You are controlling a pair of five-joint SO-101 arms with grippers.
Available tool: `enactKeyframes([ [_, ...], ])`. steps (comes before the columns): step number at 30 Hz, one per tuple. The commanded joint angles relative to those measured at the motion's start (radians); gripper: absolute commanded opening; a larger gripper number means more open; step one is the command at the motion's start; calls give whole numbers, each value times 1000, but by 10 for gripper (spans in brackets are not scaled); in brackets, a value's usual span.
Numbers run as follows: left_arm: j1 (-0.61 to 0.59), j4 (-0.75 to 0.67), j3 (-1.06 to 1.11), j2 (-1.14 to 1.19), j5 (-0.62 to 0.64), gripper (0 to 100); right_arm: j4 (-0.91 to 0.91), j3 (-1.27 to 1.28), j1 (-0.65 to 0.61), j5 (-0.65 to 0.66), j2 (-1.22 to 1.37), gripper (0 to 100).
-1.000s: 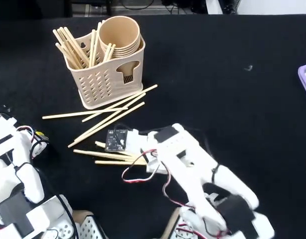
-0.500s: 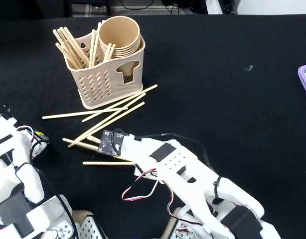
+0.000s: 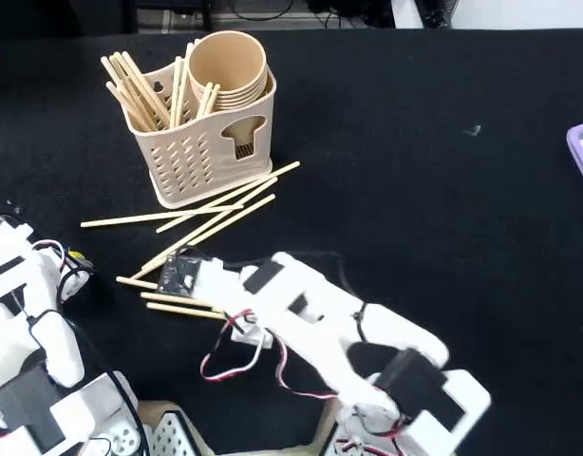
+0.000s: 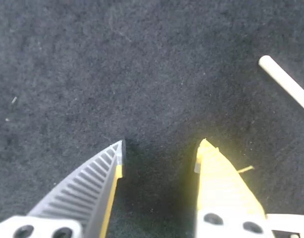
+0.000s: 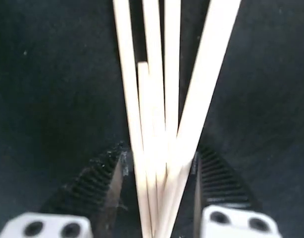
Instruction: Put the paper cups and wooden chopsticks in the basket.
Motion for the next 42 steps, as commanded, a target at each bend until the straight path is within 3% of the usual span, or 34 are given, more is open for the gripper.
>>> enactKeyframes([
  [1,-19,-14,-30,2,-14,238,-9,-88,-6,-6,22,239],
  [10,-19,-14,-30,2,-14,238,-14,-101,-8,-8,88,5],
  [24,-19,-15,-30,2,-15,238,158,-91,2,-8,-317,10],
  [42,-19,-15,-30,2,-15,238,206,-107,2,-52,-644,10],
])
